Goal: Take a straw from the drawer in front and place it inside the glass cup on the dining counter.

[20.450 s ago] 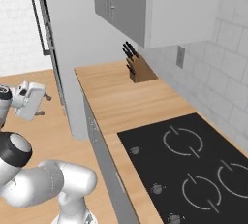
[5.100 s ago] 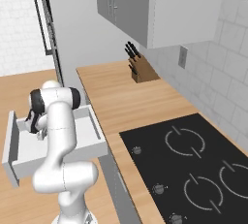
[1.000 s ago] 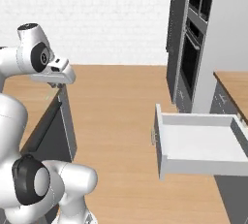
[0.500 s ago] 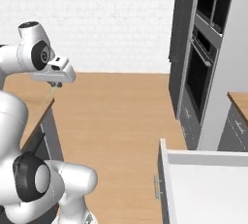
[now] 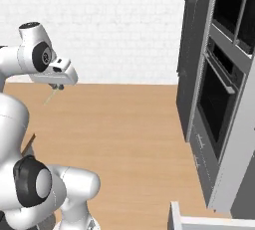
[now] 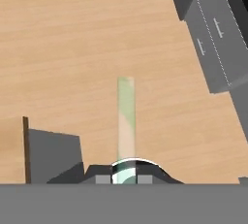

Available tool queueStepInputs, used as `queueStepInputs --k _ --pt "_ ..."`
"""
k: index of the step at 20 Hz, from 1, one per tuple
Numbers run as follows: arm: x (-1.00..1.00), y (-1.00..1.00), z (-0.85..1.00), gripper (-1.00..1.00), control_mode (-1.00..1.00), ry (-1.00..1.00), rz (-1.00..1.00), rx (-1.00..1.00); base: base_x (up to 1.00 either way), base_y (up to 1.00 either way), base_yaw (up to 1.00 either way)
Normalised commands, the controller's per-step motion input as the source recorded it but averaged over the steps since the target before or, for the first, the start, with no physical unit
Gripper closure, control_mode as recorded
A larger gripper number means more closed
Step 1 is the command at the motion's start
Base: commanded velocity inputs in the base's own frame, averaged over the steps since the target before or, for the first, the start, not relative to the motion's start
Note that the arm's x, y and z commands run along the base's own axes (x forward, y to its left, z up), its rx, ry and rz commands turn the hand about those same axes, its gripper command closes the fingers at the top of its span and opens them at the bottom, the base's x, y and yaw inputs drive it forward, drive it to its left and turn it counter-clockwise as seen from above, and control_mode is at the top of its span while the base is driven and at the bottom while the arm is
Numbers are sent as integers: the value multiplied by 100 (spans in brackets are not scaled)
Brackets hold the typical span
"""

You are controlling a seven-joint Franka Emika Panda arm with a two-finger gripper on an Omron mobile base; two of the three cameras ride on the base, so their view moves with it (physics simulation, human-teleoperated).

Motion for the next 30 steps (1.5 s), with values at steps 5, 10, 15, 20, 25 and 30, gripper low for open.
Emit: queueStepInputs --k 5,10,15,20,25,30 --pt "0 0 0 100 100 0 0 0 100 1 3" --pt "0 0 0 100 100 0 0 0 100 4 13" --pt "0 0 0 100 100 0 0 0 100 2 28" --pt "0 0 0 100 100 0 0 0 100 0 52" --pt "0 0 0 100 100 0 0 0 100 0 67" --pt "0 0 0 100 100 0 0 0 100 0 74"
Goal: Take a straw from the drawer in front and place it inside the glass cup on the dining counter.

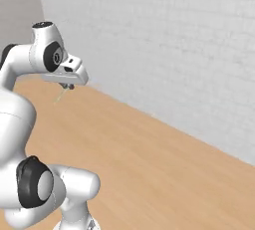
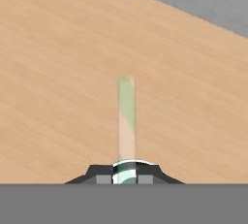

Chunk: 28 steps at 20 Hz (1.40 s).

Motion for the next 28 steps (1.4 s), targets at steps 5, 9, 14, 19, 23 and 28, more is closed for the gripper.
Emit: queueStepInputs --k 5,9,14,19,23,28 --pt "0 0 0 100 100 0 0 0 94 0 77" --pt "0 0 0 100 100 0 0 0 94 0 78" --pt "0 0 0 100 100 0 0 0 100 0 73" --pt "0 0 0 100 100 0 0 0 100 0 67" --pt "0 0 0 100 100 0 0 0 100 0 58" --pt "0 0 0 100 100 0 0 0 100 -1 55"
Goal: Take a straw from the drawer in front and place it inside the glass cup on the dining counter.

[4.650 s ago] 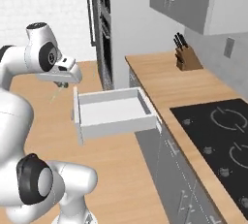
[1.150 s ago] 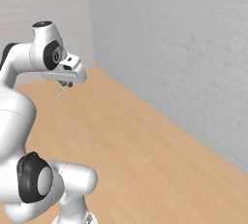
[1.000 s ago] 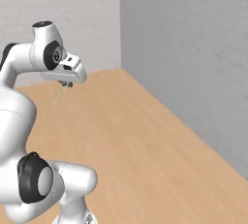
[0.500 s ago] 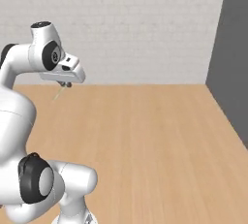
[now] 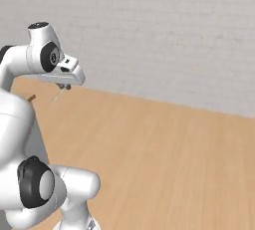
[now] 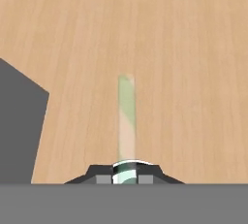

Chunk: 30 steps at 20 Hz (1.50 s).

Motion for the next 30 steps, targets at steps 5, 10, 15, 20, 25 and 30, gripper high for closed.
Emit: queueStepInputs --k 5,10,15,20,25,30 --pt "0 0 0 100 100 0 0 0 100 -10 53" --pt "0 0 0 100 100 0 0 0 100 -17 53" --pt "0 0 0 100 100 0 0 0 100 -48 47" --pt "0 0 0 100 100 0 0 0 100 -54 46" --pt "0 0 0 100 100 0 0 0 100 -43 51" --pt "0 0 0 100 100 0 0 0 97 -35 56"
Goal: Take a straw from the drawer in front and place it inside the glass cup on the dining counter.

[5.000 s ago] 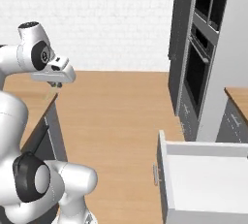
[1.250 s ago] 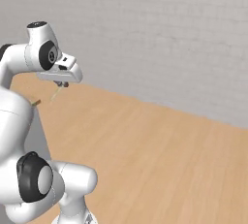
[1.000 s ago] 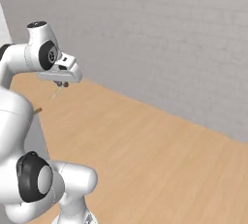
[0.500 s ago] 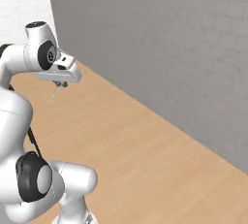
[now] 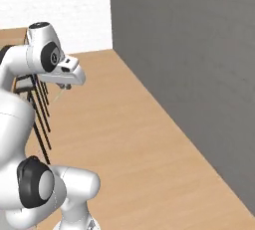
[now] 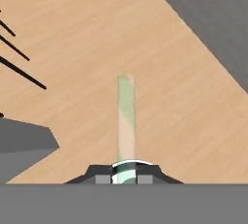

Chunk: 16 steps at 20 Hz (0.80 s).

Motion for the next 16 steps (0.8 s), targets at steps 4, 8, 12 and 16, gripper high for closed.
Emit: queueStepInputs --k 4,8,12,16 --pt "0 0 0 100 100 0 0 0 92 -34 58" --pt "0 0 0 100 100 0 0 0 92 -32 58" --pt "0 0 0 100 100 0 0 0 85 -34 59" --pt "0 0 0 100 100 0 0 0 76 -38 59"
